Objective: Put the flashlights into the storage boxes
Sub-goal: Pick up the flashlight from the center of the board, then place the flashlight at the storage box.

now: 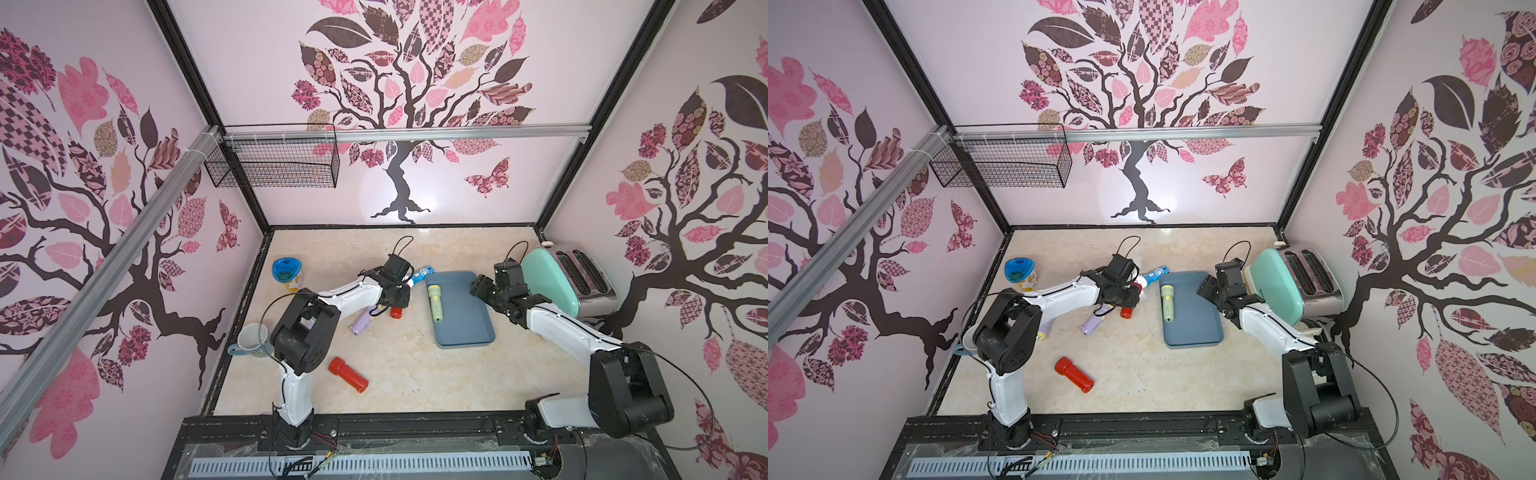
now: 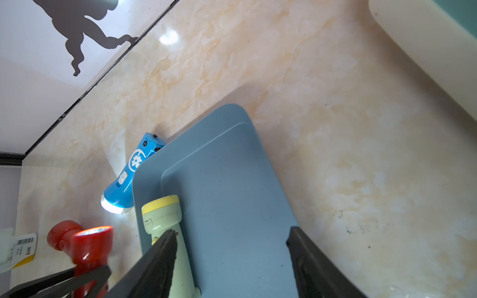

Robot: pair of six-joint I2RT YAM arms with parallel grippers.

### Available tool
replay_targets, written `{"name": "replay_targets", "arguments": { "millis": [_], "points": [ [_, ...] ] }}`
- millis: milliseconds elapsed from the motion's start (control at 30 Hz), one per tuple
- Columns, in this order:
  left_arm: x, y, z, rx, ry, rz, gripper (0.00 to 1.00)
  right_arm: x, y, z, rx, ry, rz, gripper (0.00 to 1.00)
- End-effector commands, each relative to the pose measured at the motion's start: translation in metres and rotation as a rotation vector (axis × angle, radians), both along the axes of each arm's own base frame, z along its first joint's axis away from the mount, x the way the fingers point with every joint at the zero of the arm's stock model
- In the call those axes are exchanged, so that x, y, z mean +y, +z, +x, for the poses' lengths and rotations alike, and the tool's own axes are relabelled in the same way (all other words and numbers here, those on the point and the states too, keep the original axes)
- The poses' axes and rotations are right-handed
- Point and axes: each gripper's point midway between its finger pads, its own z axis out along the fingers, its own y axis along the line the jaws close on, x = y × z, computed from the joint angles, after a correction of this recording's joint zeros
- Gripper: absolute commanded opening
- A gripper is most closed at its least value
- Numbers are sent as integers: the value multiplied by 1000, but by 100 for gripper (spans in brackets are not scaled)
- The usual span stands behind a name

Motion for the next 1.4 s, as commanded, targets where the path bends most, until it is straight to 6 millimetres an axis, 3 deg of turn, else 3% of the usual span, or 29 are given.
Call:
{"name": "replay_targets", "arguments": {
  "millis": [0, 100, 300, 467, 633, 800, 1100, 1367],
  "points": [
    [-2, 47, -4, -63, 60, -95, 27, -5, 12, -1, -32, -5, -3, 72],
    [-11, 53, -6, -44, 59, -148, 27, -4, 9, 0, -26, -4, 11, 72],
    [-44, 45, -5, 23, 38, -261, 18, -6, 4, 2, 1, -12, 13, 72],
    [-93, 63, -12, 4, 24, -372, 14, -12, -9, -1, 58, -36, 63, 72],
    [-144, 61, -19, 29, 9, -446, 14, -22, -17, -4, 114, -56, 105, 73],
    [-172, 65, -19, 47, -8, -563, 14, -23, -11, -11, 108, -44, 128, 73],
    [-172, 79, -21, 115, -150, -735, 15, -4, -4, -11, 100, 49, 211, 73],
    [-127, 79, -24, 111, -211, -689, 13, 11, 23, 1, 35, 143, 382, 79]
  ]
}}
